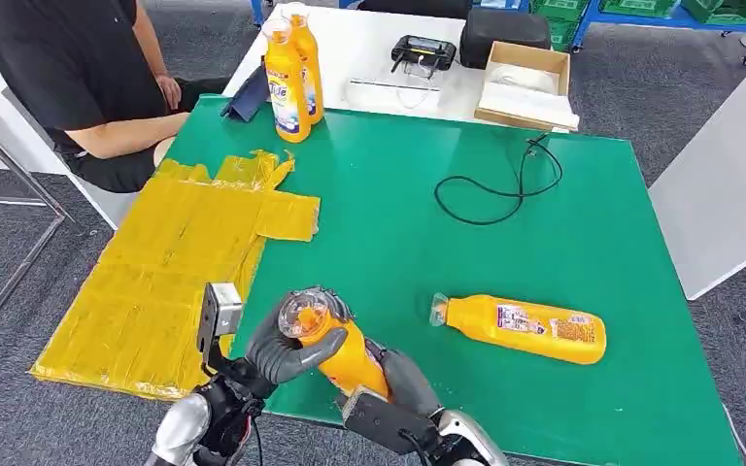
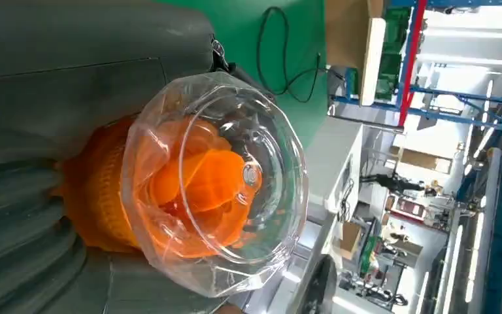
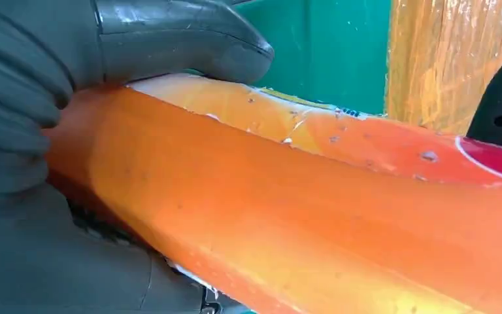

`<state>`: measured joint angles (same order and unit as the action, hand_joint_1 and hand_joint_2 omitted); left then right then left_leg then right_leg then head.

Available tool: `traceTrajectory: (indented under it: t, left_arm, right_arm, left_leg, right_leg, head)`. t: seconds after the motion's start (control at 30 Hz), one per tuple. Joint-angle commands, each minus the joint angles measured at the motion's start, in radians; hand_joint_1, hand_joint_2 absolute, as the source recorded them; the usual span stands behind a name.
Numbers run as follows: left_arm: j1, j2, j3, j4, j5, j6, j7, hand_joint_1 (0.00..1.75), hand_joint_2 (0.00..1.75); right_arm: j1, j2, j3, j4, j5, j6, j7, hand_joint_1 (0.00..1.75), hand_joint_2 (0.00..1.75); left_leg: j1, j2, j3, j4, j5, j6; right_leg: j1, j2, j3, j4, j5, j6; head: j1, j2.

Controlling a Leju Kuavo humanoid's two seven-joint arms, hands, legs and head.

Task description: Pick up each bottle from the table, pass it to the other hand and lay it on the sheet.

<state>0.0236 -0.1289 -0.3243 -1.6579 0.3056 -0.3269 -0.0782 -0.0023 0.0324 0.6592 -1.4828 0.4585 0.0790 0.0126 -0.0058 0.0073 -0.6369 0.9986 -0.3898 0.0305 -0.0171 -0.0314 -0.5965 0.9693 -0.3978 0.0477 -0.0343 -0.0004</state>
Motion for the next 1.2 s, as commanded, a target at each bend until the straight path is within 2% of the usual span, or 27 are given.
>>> traceTrajectory:
  t: [0.03, 0.07, 0.1, 0.13, 0.17, 0.2, 0.33, 0.4, 0.57, 0.63, 0.7, 0.77, 0.8, 0.83, 0.9, 1.0, 1.07, 1.2]
  left_arm:
    - [-0.043, 0.016, -0.028, 0.031, 0.002, -0.012, -0.004, 1.75, 1.75]
    - [-0.038, 0.018, -0.028, 0.021, -0.007, -0.009, -0.011, 1.75, 1.75]
    - [-0.029, 0.017, -0.024, 0.01, -0.022, -0.003, -0.021, 1.75, 1.75]
    - [-0.019, 0.017, -0.022, -0.002, -0.03, 0.0, -0.025, 1.75, 1.75]
    - [-0.011, 0.018, -0.018, -0.011, -0.035, 0.0, -0.026, 1.75, 1.75]
    - [-0.004, 0.021, -0.015, -0.021, -0.044, 0.002, -0.031, 1.75, 1.75]
    - [0.015, 0.027, 0.003, -0.053, -0.12, 0.022, -0.08, 1.75, 1.75]
    - [0.02, 0.023, 0.023, -0.083, -0.249, 0.054, -0.157, 1.75, 1.75]
    - [0.023, 0.025, 0.054, -0.172, -0.533, 0.166, -0.264, 1.75, 1.75]
    - [0.025, 0.025, 0.056, -0.18, -0.532, 0.166, -0.264, 1.75, 1.75]
    - [0.025, 0.037, 0.049, -0.199, -0.708, 0.255, -0.31, 1.75, 1.75]
    - [0.007, 0.076, 0.019, -0.211, -1.026, 0.433, -0.35, 1.75, 1.75]
    - [-0.011, 0.115, -0.016, -0.193, -1.217, 0.494, -0.311, 1.75, 1.75]
    - [-0.025, 0.139, -0.038, -0.164, -1.282, 0.504, -0.29, 1.75, 1.75]
    - [-0.079, 0.205, -0.111, -0.028, -1.608, 0.63, -0.209, 1.75, 1.75]
    - [-0.154, 0.239, -0.151, 0.204, -1.727, 0.641, -0.124, 1.75, 1.75]
    - [-0.183, 0.25, -0.162, 0.278, -1.736, 0.655, -0.108, 1.75, 1.75]
    - [-0.267, 0.283, -0.194, 0.448, -1.768, 0.567, -0.057, 1.75, 1.75]
  right_arm:
    - [-0.007, -0.019, 0.026, 0.078, 0.013, 0.0, 0.01, 1.75, 1.75]
    - [0.001, -0.018, 0.019, 0.068, 0.021, -0.016, 0.011, 1.75, 1.75]
    - [0.014, -0.014, 0.005, 0.049, 0.047, -0.057, 0.014, 1.38, 1.75]
    - [0.026, -0.013, -0.007, 0.028, 0.058, -0.079, 0.014, 0.0, 1.75]
    - [0.033, -0.016, -0.018, 0.008, 0.079, -0.097, 0.033, 0.0, 1.75]
    - [0.039, -0.019, -0.027, -0.011, 0.082, -0.098, 0.042, 0.0, 0.0]
    - [0.07, -0.044, -0.058, -0.092, 0.077, -0.1, 0.054, 0.0, 0.0]
    - [0.098, -0.07, -0.076, -0.156, 0.074, -0.109, 0.06, 0.0, 0.0]
    - [0.135, -0.072, -0.121, -0.248, 0.095, -0.127, 0.068, 0.0, 0.0]
    - [0.139, -0.076, -0.125, -0.26, 0.095, -0.128, 0.068, 0.0, 0.0]
    - [0.151, -0.08, -0.133, -0.294, 0.102, -0.132, 0.068, 0.0, 0.0]
    - [0.163, -0.091, -0.147, -0.348, 0.11, -0.137, 0.071, 0.0, 0.0]
    - [0.165, -0.104, -0.166, -0.372, 0.102, -0.135, 0.074, 0.0, 0.0]
    - [0.168, -0.114, -0.185, -0.385, 0.097, -0.134, 0.074, 0.0, 0.0]
    - [0.154, -0.13, -0.233, -0.39, 0.058, -0.097, 0.058, 0.0, 0.0]
    - [0.13, -0.131, -0.283, -0.371, 0.016, -0.058, 0.038, 0.0, 0.0]
    - [0.124, -0.128, -0.294, -0.363, 0.009, -0.046, 0.033, 0.0, 0.0]
    - [0.116, -0.144, -0.292, -0.359, 0.009, -0.041, 0.028, 0.0, 0.0]
  left_leg:
    - [0.001, -0.002, 0.004, -0.001, -0.002, -0.002]
    - [0.001, -0.002, 0.003, -0.001, -0.001, -0.002]
    - [0.001, -0.001, 0.002, 0.0, -0.001, -0.001]
    - [0.001, -0.002, 0.004, 0.0, -0.002, -0.002]
    - [0.001, -0.002, 0.003, 0.0, -0.002, -0.002]
    - [0.001, -0.002, 0.004, 0.0, -0.002, -0.002]
    - [0.001, -0.002, 0.004, 0.001, -0.003, -0.002]
    - [0.001, -0.002, 0.003, 0.001, -0.003, -0.002]
    - [0.001, -0.002, 0.001, 0.001, -0.003, -0.002]
    - [0.001, -0.001, 0.002, 0.002, -0.003, -0.003]
    - [0.0, -0.001, 0.0, 0.0, -0.001, -0.001]
    - [0.0, -0.002, 0.001, 0.0, -0.002, -0.002]
    - [0.0, -0.002, 0.002, 0.001, -0.003, -0.002]
    - [0.0, -0.002, 0.001, 0.001, -0.002, -0.002]
    - [0.0, -0.004, 0.002, 0.0, -0.001, -0.002]
    - [0.0, -0.006, 0.004, -0.003, 0.001, -0.002]
    - [-0.001, -0.005, 0.005, -0.003, 0.0, -0.002]
    - [0.0, -0.003, 0.003, -0.002, 0.001, -0.001]
  right_leg:
    - [0.001, 0.0, 0.005, -0.001, -0.002, -0.002]
    - [0.001, 0.0, 0.003, -0.001, -0.001, -0.001]
    - [0.001, 0.0, 0.003, -0.001, -0.001, -0.001]
    - [0.0, 0.0, 0.005, -0.001, -0.002, -0.002]
    - [0.001, 0.0, 0.004, -0.001, -0.002, -0.002]
    - [0.0, 0.001, 0.005, 0.0, -0.003, -0.002]
    - [0.0, 0.001, 0.005, 0.0, -0.003, -0.002]
    - [0.0, 0.001, 0.005, 0.0, -0.004, -0.002]
    - [0.0, 0.001, 0.003, 0.001, -0.003, -0.002]
    - [0.0, 0.002, 0.003, 0.002, -0.004, -0.002]
    - [0.0, 0.001, 0.001, 0.0, -0.001, -0.001]
    - [0.0, 0.001, 0.002, 0.0, -0.002, -0.002]
    - [0.0, 0.001, 0.003, 0.001, -0.004, -0.002]
    - [0.0, 0.001, 0.002, 0.001, -0.002, -0.002]
    - [0.0, -0.001, 0.004, 0.0, -0.003, -0.002]
    - [-0.001, -0.003, 0.005, -0.002, -0.002, -0.002]
    - [-0.001, -0.002, 0.006, -0.002, -0.001, -0.002]
    - [0.0, -0.001, 0.004, -0.001, 0.0, -0.002]
  head:
    - [0.0, 0.0]
    - [0.0, 0.0]
    - [0.0, 0.0]
    - [0.0, 0.0]
    - [0.0, 0.0]
    - [0.0, 0.0]
    - [0.0, 0.0]
    - [0.0, 0.0]
    - [0.0, 0.0]
    - [0.0, 0.0]
    - [0.0, 0.0]
    - [0.0, 0.0]
    - [0.0, 0.0]
    - [0.0, 0.0]
    - [0.0, 0.0]
    - [0.0, 0.0]
    - [0.0, 0.0]
    - [0.0, 0.0]
